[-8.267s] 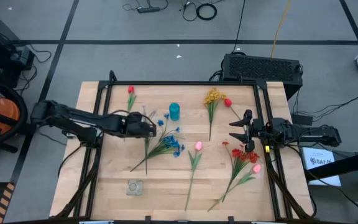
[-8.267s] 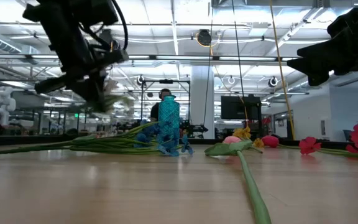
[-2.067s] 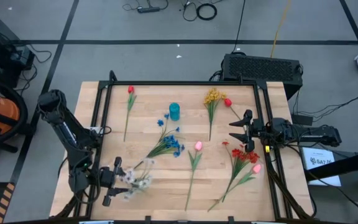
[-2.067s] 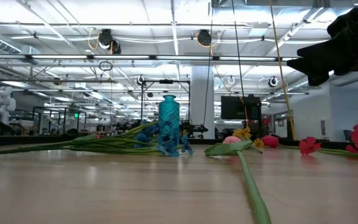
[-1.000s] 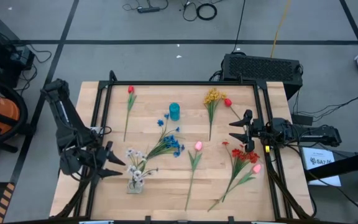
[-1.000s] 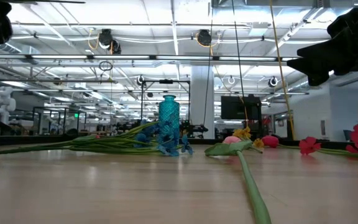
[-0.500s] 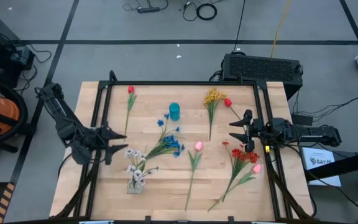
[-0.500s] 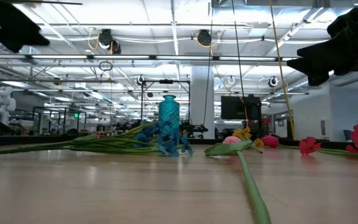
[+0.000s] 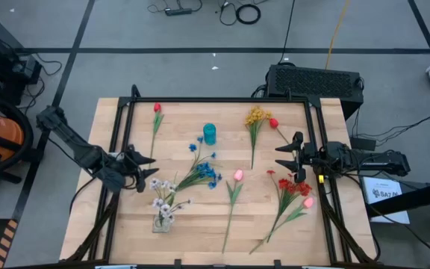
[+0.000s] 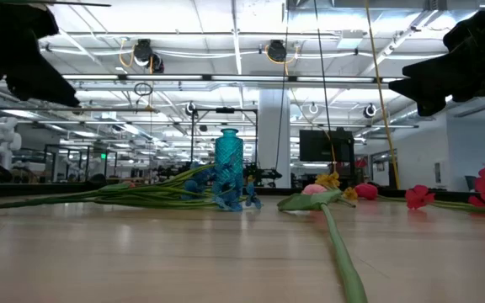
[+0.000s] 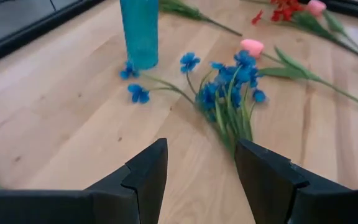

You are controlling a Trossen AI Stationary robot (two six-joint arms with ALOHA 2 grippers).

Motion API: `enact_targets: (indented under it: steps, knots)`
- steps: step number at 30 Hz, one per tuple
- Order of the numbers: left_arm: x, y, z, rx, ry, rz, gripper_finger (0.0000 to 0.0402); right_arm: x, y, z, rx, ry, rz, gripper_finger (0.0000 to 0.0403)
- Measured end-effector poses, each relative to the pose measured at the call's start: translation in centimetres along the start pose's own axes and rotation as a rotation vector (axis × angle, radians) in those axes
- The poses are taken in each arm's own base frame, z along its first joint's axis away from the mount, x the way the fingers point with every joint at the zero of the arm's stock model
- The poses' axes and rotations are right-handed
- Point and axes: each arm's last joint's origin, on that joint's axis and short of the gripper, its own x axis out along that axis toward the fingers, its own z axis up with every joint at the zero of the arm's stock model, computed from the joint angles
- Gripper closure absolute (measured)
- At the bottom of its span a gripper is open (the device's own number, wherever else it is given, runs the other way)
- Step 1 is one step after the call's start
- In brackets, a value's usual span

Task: Sort flowers into vase by color
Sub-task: Put the right red tulip into the blue flower vase

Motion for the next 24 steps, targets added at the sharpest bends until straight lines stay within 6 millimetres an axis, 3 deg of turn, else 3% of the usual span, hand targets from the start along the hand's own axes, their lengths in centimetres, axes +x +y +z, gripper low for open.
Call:
enact_targets:
  steps: [8,24]
  knots:
    - [1.7,0.5,-1.5,-0.055,-0.029,0.030,0.0210,0.0,0.0,0.0,0.000,0.000,0.000,0.0190]
    - [3.6,1.7,-0.1,-0.050,-0.036,0.086,0.0210,0.0,0.0,0.0,-0.007,-0.001,0.000,0.0190]
